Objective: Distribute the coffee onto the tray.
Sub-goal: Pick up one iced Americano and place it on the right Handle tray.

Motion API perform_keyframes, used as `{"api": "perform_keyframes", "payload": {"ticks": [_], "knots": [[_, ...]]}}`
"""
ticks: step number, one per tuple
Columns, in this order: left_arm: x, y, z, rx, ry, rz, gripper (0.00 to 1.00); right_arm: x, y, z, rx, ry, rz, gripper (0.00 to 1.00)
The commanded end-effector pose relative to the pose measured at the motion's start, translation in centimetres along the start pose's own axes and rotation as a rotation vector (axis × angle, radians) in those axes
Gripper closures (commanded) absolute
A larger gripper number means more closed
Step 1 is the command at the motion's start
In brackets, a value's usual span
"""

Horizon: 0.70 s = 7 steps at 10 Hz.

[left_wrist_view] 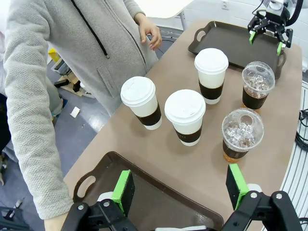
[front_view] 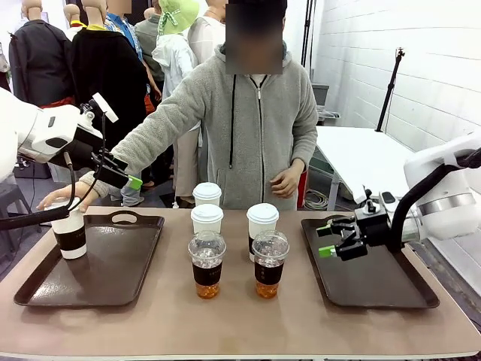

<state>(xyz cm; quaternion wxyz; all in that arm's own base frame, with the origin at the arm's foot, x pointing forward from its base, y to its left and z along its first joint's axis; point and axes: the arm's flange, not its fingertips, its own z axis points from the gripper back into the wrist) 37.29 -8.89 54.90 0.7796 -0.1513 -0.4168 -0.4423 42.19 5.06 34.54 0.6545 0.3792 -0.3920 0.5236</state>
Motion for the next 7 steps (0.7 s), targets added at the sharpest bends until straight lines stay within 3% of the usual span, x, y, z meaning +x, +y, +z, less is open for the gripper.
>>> {"api": "perform_keyframes", "payload": {"ticks": [1, 7], "knots": [[-0.2, 0.3, -0.2, -0.01, -0.007, -0.002, 0.0, -2.3, -1.4, -0.9, 0.042, -0.055, 0.034, 0.0], [-0.2, 0.3, -0.2, -0.01, -0.007, -0.002, 0.0, -5.6, -2.1, -4.2, 0.079, -0.176, 0.088, 0.0]]}}
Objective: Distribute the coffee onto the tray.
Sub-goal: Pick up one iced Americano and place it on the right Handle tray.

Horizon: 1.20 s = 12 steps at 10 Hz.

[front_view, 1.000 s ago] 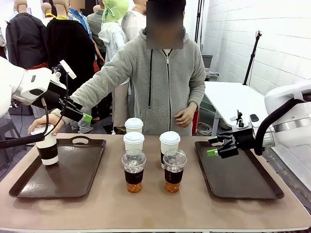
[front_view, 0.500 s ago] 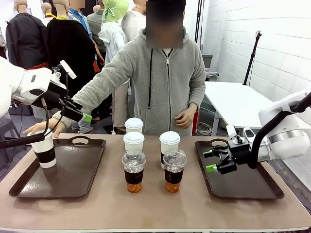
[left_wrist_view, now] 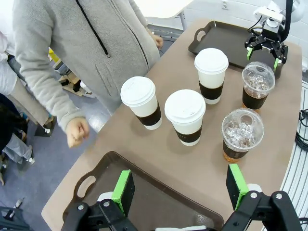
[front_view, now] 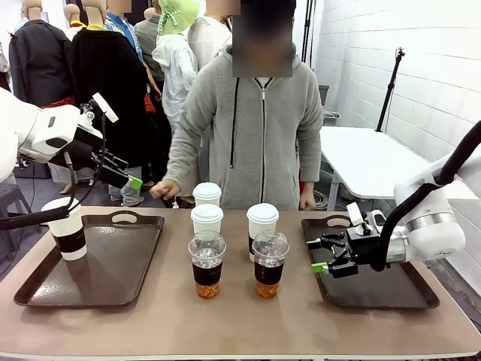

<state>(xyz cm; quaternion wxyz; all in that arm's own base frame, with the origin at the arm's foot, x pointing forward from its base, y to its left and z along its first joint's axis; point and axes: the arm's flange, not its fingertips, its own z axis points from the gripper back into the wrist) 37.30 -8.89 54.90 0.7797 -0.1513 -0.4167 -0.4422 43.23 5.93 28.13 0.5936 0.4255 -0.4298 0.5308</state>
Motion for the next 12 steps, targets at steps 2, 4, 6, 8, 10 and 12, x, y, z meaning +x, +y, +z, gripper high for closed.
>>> {"api": "perform_keyframes", "payload": {"ticks": [2, 4, 6, 8, 10, 12], "knots": [[-0.2, 0.3, -0.1, -0.01, -0.007, -0.002, 0.0, -0.7, -0.8, -0.8, -0.003, -0.037, 0.009, 0.0], [-0.2, 0.3, -0.1, -0.01, -0.007, -0.002, 0.0, -0.3, -0.2, -0.4, 0.012, -0.01, -0.001, 0.0], [-0.2, 0.3, -0.1, -0.01, -0.007, -0.002, 0.0, -0.3, -0.2, -0.4, 0.012, -0.01, -0.001, 0.0], [-0.2, 0.3, -0.1, -0.01, -0.007, -0.002, 0.0, -0.4, -0.3, -0.5, 0.015, -0.012, -0.002, 0.0], [-0.2, 0.3, -0.1, -0.01, -0.007, -0.002, 0.0, -0.9, -1.0, -1.7, 0.046, -0.035, 0.002, 0.0], [-0.2, 0.3, -0.1, -0.01, -0.007, -0.002, 0.0, -1.4, -1.5, -2.7, 0.073, -0.052, 0.006, 0.0]]}}
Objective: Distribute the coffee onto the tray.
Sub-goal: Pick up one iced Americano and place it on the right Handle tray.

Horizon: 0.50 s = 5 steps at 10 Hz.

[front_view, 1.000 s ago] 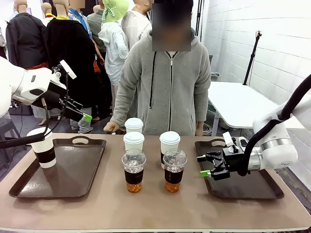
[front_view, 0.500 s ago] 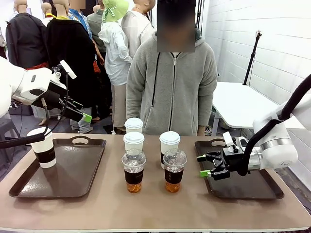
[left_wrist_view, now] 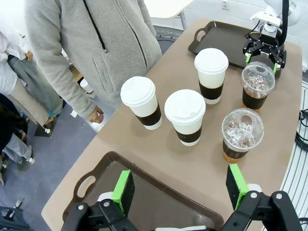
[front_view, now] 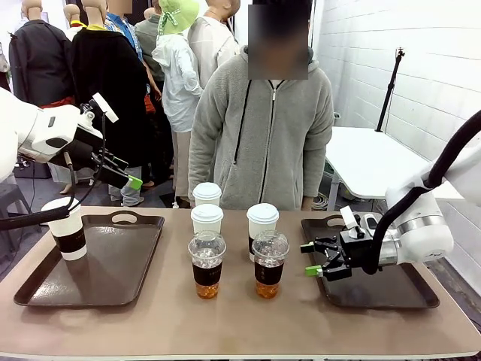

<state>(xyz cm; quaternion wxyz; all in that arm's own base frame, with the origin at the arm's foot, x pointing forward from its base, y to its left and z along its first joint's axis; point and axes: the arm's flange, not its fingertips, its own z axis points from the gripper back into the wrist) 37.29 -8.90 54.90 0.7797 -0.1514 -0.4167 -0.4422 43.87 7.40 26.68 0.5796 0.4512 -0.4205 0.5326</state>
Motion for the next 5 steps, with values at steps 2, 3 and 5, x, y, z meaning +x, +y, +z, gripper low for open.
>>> {"api": "perform_keyframes", "payload": {"ticks": [2, 3, 5], "knots": [[-0.3, 0.3, -0.1, -0.01, -0.007, -0.002, 0.0, -0.6, -1.5, -1.8, 0.041, -0.039, 0.025, 0.0], [-0.3, 0.3, -0.1, -0.01, -0.007, -0.002, 0.0, -0.8, -1.8, -2.4, 0.052, -0.046, 0.025, 0.0], [-0.3, 0.3, -0.1, -0.01, -0.007, -0.002, 0.0, -0.8, -2.2, -3.6, 0.086, -0.053, 0.023, 0.0]]}}
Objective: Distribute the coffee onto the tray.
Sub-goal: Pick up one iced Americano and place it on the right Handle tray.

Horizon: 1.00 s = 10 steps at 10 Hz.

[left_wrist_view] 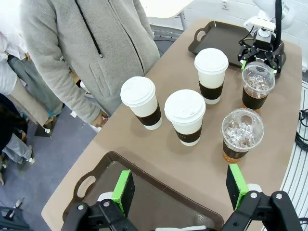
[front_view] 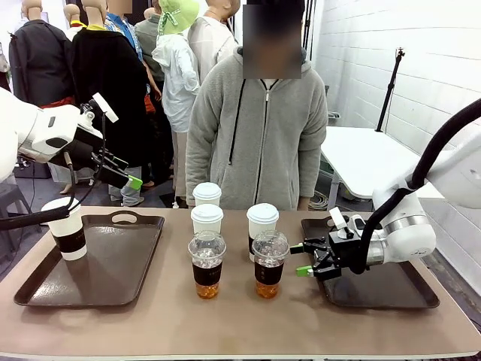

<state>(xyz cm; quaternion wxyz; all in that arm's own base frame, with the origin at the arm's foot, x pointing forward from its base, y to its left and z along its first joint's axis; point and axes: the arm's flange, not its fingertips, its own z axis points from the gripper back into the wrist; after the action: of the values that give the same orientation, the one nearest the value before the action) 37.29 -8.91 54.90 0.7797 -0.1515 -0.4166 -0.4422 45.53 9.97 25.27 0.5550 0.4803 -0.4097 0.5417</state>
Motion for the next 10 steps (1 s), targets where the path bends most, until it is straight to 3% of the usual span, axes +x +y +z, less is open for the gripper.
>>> {"api": "perform_keyframes", "payload": {"ticks": [1, 10], "knots": [[-0.3, 0.3, -0.1, -0.01, -0.007, -0.002, 0.0, -0.1, -0.7, -1.2, 0.033, -0.026, 0.021, 0.0], [-0.3, 0.3, -0.1, -0.01, -0.007, -0.002, 0.0, 0.5, -1.2, -4.0, 0.126, -0.017, 0.015, 0.0]]}}
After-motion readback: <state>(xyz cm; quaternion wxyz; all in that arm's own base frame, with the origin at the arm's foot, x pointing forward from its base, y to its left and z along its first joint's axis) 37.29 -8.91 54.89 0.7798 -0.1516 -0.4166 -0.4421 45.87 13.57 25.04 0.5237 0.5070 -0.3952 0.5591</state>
